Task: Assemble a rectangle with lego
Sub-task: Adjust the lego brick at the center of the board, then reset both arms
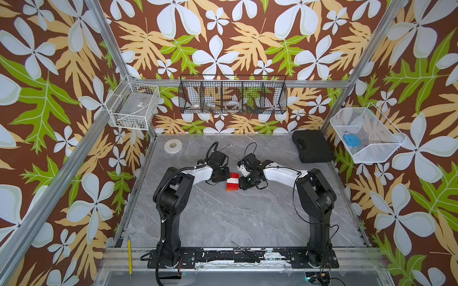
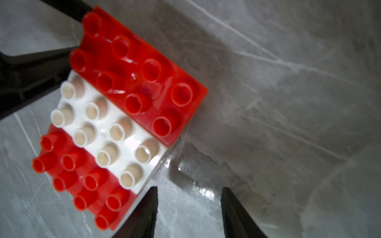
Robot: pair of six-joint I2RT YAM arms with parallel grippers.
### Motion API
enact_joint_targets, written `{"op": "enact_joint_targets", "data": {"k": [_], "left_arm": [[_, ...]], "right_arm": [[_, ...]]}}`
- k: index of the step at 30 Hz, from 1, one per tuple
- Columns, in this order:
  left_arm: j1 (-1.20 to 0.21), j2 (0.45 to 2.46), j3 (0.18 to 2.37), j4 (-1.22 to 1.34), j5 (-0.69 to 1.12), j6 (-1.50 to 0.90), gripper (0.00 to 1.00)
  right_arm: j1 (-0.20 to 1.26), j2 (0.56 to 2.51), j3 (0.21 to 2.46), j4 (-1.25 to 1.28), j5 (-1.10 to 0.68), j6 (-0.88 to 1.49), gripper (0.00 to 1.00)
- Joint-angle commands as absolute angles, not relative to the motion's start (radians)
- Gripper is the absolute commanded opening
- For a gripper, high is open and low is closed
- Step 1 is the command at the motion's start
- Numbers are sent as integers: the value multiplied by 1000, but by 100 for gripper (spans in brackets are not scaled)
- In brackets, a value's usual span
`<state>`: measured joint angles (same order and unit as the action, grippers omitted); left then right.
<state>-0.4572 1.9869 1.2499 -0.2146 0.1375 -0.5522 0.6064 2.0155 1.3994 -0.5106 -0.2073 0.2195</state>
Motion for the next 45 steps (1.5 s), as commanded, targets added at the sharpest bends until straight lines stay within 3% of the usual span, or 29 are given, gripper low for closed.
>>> {"op": "enact_joint_targets", "data": {"k": [1,11,14,18,23,25,31,35,40,42,45], "left_arm": [[-458,1967,1247,-237,80,-557,7],[-376,1814,1250,-347,23,-493,25],[-371,1713,1198,-359,9,-468,25],[-372,1490,1034,-276,-42,-473,32],[-371,1262,886,-191,-147,-467,60],[-371,1192,837,-154,-183,-458,66],[-349,1001,692,-16,-306,-392,100],[-337,859,507,208,-354,-264,100],[-331,747,294,430,-489,-176,100],[-331,740,194,565,-552,-142,100],[-324,795,125,714,-594,-73,100]], "right_arm": [[607,2005,1416,-542,-162,193,51],[575,1892,1500,-630,-71,146,57],[550,1831,1483,-629,-55,134,59],[504,1716,1420,-581,-27,118,65],[418,1567,1312,-454,-14,102,76],[384,1518,1270,-400,-11,95,99],[327,1355,1119,-188,68,48,99],[299,1191,860,165,104,-47,99],[151,1112,658,366,137,-19,99],[125,1046,486,574,154,-29,99],[121,1072,415,635,187,-26,99]]}}
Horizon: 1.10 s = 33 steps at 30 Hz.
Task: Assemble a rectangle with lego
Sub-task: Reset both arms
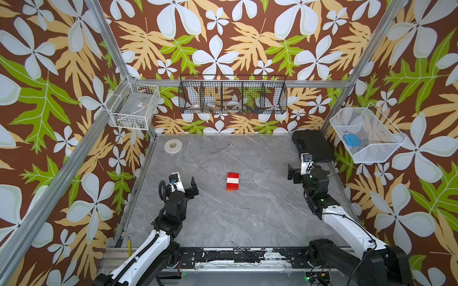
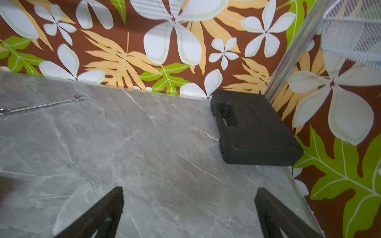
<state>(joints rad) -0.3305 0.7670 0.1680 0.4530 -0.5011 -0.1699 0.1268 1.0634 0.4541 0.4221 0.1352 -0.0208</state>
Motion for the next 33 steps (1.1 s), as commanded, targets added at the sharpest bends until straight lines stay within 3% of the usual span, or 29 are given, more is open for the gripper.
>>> {"op": "enact_joint_targets", "data": {"k": [1,7,12,16,18,20,33], "left_arm": [[-307,815,115,739,-583,-74,100],[-230,936,16,1017,-480,-76,100],[-184,1125,61,1192,-407,-46,100],[-145,1307,68,1356,-395,-59,100],[-136,1398,68,1470,-396,-50,100],[-121,1342,127,1250,-390,-95,100],[-104,1372,140,1277,-357,-86,100]], "right_arm": [[121,1084,397,656,203,-22,99],[119,1200,246,938,223,-31,99],[65,1253,277,893,174,11,99],[58,1337,142,1177,126,5,99],[59,1412,165,1202,130,4,99],[58,1471,195,1205,140,3,99],[47,1460,230,1117,130,18,99]]}}
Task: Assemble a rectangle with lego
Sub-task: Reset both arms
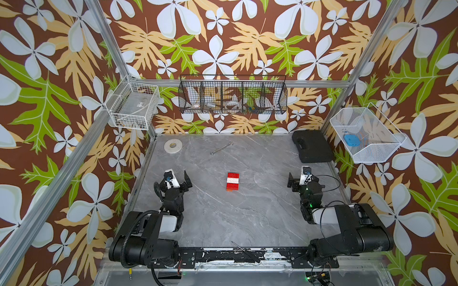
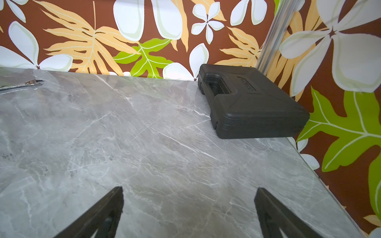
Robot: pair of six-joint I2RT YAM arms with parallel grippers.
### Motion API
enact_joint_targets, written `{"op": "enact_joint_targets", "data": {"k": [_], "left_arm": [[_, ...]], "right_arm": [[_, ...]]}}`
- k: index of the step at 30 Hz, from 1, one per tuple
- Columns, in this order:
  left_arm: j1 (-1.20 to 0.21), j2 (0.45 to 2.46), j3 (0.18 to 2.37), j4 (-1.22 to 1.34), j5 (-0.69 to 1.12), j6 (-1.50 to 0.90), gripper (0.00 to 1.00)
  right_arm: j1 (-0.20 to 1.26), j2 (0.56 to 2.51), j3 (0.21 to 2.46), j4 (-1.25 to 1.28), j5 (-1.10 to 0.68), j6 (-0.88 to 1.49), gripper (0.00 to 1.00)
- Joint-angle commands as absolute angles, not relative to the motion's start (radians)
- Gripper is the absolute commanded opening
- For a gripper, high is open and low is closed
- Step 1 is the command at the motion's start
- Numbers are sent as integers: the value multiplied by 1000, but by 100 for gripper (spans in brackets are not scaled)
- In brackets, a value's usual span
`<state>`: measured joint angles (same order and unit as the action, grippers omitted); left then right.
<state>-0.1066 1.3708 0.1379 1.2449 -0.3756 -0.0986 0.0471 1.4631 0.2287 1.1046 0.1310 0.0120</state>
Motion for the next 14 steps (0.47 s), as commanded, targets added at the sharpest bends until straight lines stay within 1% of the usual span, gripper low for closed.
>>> {"op": "enact_joint_targets", "data": {"k": [1,14], "left_arm": [[-104,1372,143,1271,-356,-86,100],[-104,1371,145,1267,-347,-84,100]], "right_arm": [[46,1462,230,1118,131,19,99],[47,1461,230,1118,131,19,99]]}}
